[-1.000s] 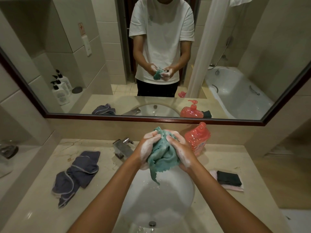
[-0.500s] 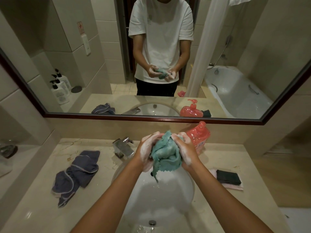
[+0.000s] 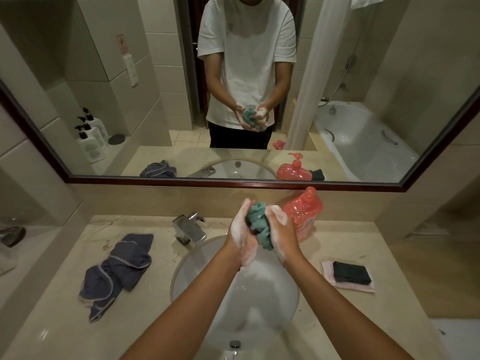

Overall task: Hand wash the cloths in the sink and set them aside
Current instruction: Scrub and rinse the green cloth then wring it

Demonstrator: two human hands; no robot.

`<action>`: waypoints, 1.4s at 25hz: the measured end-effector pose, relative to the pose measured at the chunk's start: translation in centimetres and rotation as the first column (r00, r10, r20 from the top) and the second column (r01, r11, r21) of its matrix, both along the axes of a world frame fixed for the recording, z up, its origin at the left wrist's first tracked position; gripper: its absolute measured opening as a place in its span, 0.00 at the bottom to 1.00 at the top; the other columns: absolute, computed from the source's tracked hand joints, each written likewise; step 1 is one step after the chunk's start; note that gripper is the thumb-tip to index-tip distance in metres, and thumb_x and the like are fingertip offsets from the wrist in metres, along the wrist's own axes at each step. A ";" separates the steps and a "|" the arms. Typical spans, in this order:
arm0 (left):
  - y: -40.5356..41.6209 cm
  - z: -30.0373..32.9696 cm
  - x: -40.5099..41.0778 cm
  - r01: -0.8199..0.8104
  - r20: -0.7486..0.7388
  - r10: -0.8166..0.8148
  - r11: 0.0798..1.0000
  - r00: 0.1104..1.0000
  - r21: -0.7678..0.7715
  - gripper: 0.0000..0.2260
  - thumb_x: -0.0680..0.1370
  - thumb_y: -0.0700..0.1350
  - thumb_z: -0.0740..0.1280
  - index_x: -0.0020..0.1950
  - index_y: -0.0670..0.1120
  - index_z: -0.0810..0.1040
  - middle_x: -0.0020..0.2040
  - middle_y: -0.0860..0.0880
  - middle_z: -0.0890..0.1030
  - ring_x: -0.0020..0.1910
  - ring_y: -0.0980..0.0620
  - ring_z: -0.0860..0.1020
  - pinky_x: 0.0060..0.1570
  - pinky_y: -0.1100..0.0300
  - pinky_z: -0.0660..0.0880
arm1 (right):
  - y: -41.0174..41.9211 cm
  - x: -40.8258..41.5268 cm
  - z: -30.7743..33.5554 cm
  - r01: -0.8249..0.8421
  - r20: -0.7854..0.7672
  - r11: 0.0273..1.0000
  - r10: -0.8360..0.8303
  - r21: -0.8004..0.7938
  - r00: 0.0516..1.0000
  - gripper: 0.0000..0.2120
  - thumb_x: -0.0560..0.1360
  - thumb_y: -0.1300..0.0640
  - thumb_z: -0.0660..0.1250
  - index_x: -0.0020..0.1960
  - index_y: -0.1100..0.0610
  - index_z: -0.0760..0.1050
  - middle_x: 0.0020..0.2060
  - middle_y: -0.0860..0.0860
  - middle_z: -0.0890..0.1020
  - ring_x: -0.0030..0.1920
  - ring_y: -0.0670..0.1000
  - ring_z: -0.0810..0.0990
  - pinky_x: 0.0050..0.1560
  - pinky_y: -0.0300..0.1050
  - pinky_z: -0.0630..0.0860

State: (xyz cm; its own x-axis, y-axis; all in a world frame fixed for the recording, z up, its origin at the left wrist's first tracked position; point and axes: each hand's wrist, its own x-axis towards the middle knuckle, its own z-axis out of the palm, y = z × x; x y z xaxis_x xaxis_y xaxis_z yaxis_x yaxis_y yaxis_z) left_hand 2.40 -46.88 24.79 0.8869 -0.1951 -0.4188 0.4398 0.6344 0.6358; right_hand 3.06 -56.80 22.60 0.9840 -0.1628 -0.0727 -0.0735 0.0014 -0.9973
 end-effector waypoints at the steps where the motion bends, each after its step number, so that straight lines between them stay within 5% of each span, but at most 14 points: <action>1: -0.2 0.0 0.3 -0.042 0.019 0.041 0.997 0.999 0.064 0.17 0.82 0.54 0.64 0.63 0.44 0.79 0.55 0.40 0.85 0.52 0.46 0.85 0.46 0.54 0.81 | 0.0 -0.1 -0.1 -0.038 -0.005 0.999 0.037 -0.031 0.999 0.12 0.81 0.52 0.62 0.42 0.45 0.80 0.40 0.46 0.85 0.46 0.50 0.85 0.46 0.46 0.82; 6: -1.0 -0.2 1.0 -0.276 0.091 0.264 0.948 0.960 0.162 0.07 0.79 0.39 0.71 0.56 0.41 0.79 0.45 0.42 0.84 0.41 0.50 0.86 0.37 0.61 0.80 | -0.1 0.4 -0.6 0.063 -0.111 0.978 -0.042 0.198 0.993 0.05 0.82 0.52 0.63 0.56 0.48 0.77 0.54 0.54 0.84 0.55 0.52 0.84 0.53 0.47 0.81; 9: -1.5 -0.3 0.9 -0.305 0.169 0.269 0.920 0.948 0.247 0.07 0.79 0.42 0.71 0.54 0.42 0.78 0.46 0.42 0.84 0.46 0.45 0.86 0.44 0.55 0.82 | 0.5 -0.2 -0.7 0.132 -0.293 0.794 0.061 0.594 0.954 0.17 0.82 0.44 0.61 0.62 0.54 0.78 0.54 0.55 0.86 0.53 0.52 0.86 0.45 0.45 0.82; 10: -1.5 -0.4 0.9 -0.308 0.249 0.222 0.867 0.943 0.392 0.06 0.80 0.44 0.69 0.53 0.43 0.77 0.46 0.42 0.84 0.47 0.45 0.85 0.47 0.52 0.82 | 0.7 -0.4 -0.4 0.162 -0.339 0.699 0.121 0.697 0.933 0.21 0.81 0.42 0.61 0.60 0.57 0.80 0.52 0.56 0.87 0.50 0.53 0.87 0.41 0.45 0.83; 12: -1.5 -0.7 0.5 -0.356 0.448 0.008 0.621 0.894 0.699 0.06 0.83 0.47 0.64 0.50 0.45 0.75 0.45 0.45 0.82 0.47 0.45 0.82 0.49 0.50 0.79 | 0.8 -0.5 0.2 0.203 -0.377 0.619 0.164 0.758 0.911 0.22 0.81 0.41 0.61 0.56 0.59 0.81 0.47 0.56 0.87 0.46 0.53 0.87 0.37 0.45 0.82; 14: -1.3 -0.6 0.0 -0.416 0.535 -0.191 0.439 0.823 0.797 0.08 0.84 0.48 0.61 0.53 0.45 0.75 0.46 0.47 0.80 0.49 0.46 0.79 0.51 0.50 0.75 | 0.7 0.0 0.6 0.212 -0.378 0.649 0.126 0.730 0.917 0.19 0.82 0.44 0.60 0.54 0.58 0.79 0.45 0.55 0.86 0.46 0.53 0.86 0.42 0.44 0.81; 15: -1.1 -0.5 -0.1 -0.415 0.542 -0.230 0.429 0.808 0.802 0.08 0.84 0.47 0.60 0.55 0.45 0.75 0.48 0.49 0.81 0.51 0.47 0.79 0.53 0.51 0.75 | 0.5 0.3 1.0 0.215 -0.378 0.673 0.104 0.708 0.920 0.17 0.82 0.45 0.60 0.53 0.58 0.79 0.45 0.55 0.85 0.46 0.52 0.85 0.44 0.45 0.80; 18: -0.1 -0.9 0.0 -0.377 0.525 -0.248 0.462 0.814 0.803 0.11 0.85 0.43 0.58 0.63 0.45 0.77 0.56 0.48 0.82 0.55 0.51 0.80 0.56 0.57 0.76 | 0.2 0.7 1.8 0.199 -0.338 0.739 0.041 0.644 0.940 0.10 0.82 0.54 0.63 0.51 0.59 0.79 0.44 0.56 0.84 0.42 0.53 0.84 0.42 0.44 0.81; 20: 0.1 -1.0 0.1 -0.301 0.448 -0.174 0.527 0.877 0.795 0.12 0.85 0.42 0.57 0.60 0.43 0.79 0.55 0.44 0.83 0.55 0.47 0.82 0.54 0.51 0.79 | 0.1 0.9 1.6 0.212 -0.266 0.805 -0.070 0.553 0.961 0.04 0.80 0.58 0.67 0.49 0.59 0.78 0.41 0.56 0.83 0.40 0.53 0.85 0.39 0.46 0.82; 23: -0.7 -0.6 -0.4 -0.149 0.239 -0.012 0.750 0.971 0.645 0.10 0.85 0.48 0.58 0.51 0.49 0.78 0.49 0.42 0.81 0.41 0.47 0.83 0.31 0.52 0.81 | 0.2 1.1 1.5 0.261 -0.125 0.935 -0.237 0.241 0.964 0.06 0.78 0.59 0.70 0.51 0.61 0.76 0.42 0.57 0.82 0.44 0.58 0.85 0.46 0.53 0.83; 25: -1.1 -0.3 -0.4 -0.123 0.179 0.002 0.736 0.984 0.666 0.12 0.82 0.59 0.61 0.46 0.53 0.76 0.42 0.47 0.80 0.33 0.51 0.80 0.23 0.60 0.73 | 0.4 1.2 1.2 0.288 -0.015 0.956 -0.288 0.060 0.958 0.05 0.77 0.60 0.69 0.51 0.60 0.76 0.42 0.55 0.82 0.45 0.56 0.83 0.48 0.51 0.80; 27: -1.3 -0.5 -0.1 -0.147 0.213 -0.019 0.664 0.977 0.733 0.18 0.80 0.63 0.64 0.41 0.50 0.76 0.34 0.51 0.79 0.31 0.52 0.78 0.26 0.61 0.71 | 0.9 0.7 1.3 0.268 0.014 0.961 -0.270 0.072 0.963 0.06 0.80 0.57 0.66 0.43 0.53 0.77 0.36 0.50 0.80 0.39 0.50 0.81 0.43 0.47 0.78; 30: -0.7 -0.6 0.6 -0.231 0.281 0.034 0.665 0.959 0.710 0.19 0.82 0.54 0.66 0.33 0.47 0.74 0.30 0.50 0.77 0.32 0.51 0.75 0.37 0.56 0.71 | 1.6 -0.1 1.0 0.240 -0.013 0.960 -0.241 0.145 0.970 0.21 0.82 0.55 0.59 0.31 0.44 0.74 0.25 0.41 0.74 0.29 0.40 0.75 0.33 0.35 0.73; 35: -1.5 -0.5 -0.4 -0.332 0.423 -0.036 0.561 0.905 0.758 0.25 0.84 0.47 0.64 0.26 0.52 0.66 0.22 0.58 0.69 0.26 0.60 0.64 0.30 0.59 0.64 | 1.5 1.0 2.0 0.324 -0.097 0.924 -0.311 0.203 0.946 0.20 0.80 0.59 0.60 0.31 0.49 0.70 0.23 0.42 0.72 0.29 0.45 0.72 0.35 0.43 0.71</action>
State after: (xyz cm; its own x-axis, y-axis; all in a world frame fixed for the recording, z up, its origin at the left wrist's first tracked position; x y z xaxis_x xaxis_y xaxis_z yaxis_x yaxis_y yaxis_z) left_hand 1.99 -48.34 24.30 0.9787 0.2045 0.0193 0.0194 -0.1855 0.9824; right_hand 4.05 -55.33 24.61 0.8756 -0.4399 -0.1994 -0.0955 0.2471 -0.9643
